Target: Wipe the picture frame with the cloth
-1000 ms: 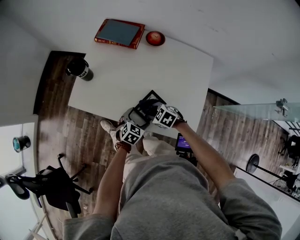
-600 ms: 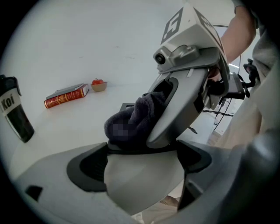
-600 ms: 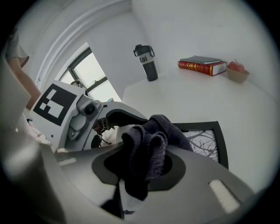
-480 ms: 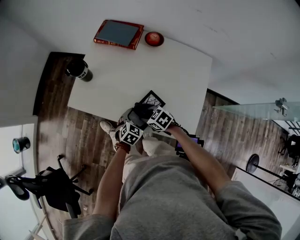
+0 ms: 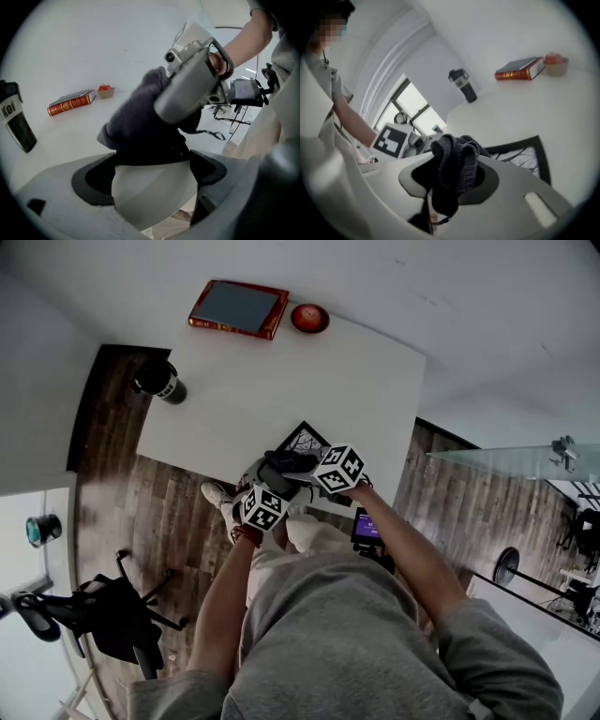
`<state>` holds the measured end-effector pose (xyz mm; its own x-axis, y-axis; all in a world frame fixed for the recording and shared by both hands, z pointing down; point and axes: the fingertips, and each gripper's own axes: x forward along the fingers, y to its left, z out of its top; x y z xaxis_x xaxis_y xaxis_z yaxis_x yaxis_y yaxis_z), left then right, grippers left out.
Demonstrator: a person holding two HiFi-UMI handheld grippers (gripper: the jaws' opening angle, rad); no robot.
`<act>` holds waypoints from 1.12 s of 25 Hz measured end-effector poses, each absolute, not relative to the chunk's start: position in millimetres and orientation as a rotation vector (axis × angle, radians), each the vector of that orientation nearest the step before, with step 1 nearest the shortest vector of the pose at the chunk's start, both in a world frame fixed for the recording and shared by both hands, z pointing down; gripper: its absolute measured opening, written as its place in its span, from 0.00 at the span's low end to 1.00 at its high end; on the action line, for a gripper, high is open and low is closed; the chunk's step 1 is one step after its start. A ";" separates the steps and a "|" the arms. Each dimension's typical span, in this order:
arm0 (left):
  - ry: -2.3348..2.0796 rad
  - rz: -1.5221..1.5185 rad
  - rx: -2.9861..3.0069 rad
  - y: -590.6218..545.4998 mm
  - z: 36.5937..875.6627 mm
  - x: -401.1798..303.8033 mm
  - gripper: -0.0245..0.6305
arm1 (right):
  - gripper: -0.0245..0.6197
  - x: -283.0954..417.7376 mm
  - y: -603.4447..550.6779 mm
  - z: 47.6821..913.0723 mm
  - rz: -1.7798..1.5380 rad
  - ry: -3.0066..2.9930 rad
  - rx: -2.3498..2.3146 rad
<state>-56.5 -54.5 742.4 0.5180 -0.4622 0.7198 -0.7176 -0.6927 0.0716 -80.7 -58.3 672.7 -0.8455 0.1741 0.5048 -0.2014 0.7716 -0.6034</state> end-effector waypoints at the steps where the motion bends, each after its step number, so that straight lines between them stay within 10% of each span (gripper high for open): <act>1: -0.977 0.980 2.402 -54.8 742.4 -56.5 0.80 | 0.21 -76.5 -76.0 661.7 0.888 -2.474 0.085; 10: -0.980 0.979 2.402 -55.8 742.2 -56.7 0.80 | 0.22 -50.3 -171.1 669.6 -0.348 -2.218 0.215; 28: -0.978 0.979 2.402 -56.7 745.4 -61.4 0.80 | 0.21 14.7 -126.9 717.2 0.300 -2.219 0.427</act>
